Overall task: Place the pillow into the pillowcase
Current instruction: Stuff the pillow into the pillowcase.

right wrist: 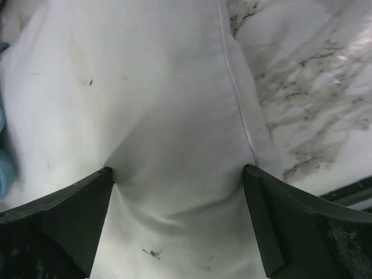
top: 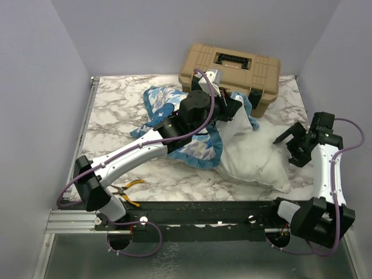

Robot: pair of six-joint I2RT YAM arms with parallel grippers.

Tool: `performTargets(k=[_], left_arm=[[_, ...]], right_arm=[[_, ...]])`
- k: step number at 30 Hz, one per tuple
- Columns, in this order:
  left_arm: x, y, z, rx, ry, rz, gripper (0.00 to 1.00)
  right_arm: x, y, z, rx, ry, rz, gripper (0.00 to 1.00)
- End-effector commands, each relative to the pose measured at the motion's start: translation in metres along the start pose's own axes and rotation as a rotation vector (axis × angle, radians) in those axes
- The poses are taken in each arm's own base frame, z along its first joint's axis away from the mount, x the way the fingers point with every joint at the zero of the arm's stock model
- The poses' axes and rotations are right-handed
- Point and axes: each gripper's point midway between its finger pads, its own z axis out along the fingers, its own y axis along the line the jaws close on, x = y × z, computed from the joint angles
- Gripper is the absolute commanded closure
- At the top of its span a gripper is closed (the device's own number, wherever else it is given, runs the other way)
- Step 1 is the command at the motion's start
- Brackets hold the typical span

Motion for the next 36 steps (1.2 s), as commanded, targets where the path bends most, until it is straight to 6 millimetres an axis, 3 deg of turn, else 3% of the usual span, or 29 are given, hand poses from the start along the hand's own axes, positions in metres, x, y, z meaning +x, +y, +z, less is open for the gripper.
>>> performTargets(k=[1, 5, 8, 11, 14, 15, 22, 25, 32, 36], left_arm=[[-0.038, -0.012, -0.019, 0.051, -0.064, 0.007, 1.00], [-0.044, -0.009, -0.015, 0.063, -0.062, -0.009, 1.00], [-0.046, -0.013, -0.009, 0.095, -0.047, -0.025, 1.00], [-0.046, -0.020, -0.002, 0.131, -0.029, -0.040, 1.00], [-0.043, -0.031, 0.003, 0.179, 0.005, -0.084, 1.00], [-0.042, -0.034, 0.005, 0.193, 0.016, -0.099, 1.00], [-0.046, -0.065, 0.011, 0.296, 0.070, -0.212, 1.00], [-0.048, -0.089, 0.014, 0.361, 0.100, -0.279, 1.00], [-0.071, -0.159, 0.005, 0.544, 0.112, -0.357, 1.00], [-0.097, -0.176, 0.003, 0.592, 0.055, -0.381, 1.00]], right_arm=[[0.014, 0.032, 0.045, -0.238, 0.119, 0.027, 0.00], [0.054, 0.083, 0.066, -0.585, 0.282, 0.121, 0.08], [0.095, 0.120, 0.065, -0.661, 0.364, 0.057, 0.18], [0.125, 0.171, 0.047, -0.841, 0.387, 0.061, 0.52], [0.136, 0.208, 0.027, -1.002, 0.403, 0.128, 0.96], [0.137, 0.221, 0.020, -1.035, 0.406, 0.128, 0.99], [0.148, 0.318, -0.051, -1.347, 0.384, 0.047, 1.00], [0.158, 0.349, -0.080, -1.502, 0.397, 0.038, 1.00], [0.142, 0.383, -0.138, -1.697, 0.277, -0.016, 1.00], [0.125, 0.392, -0.180, -1.742, 0.138, -0.111, 1.00]])
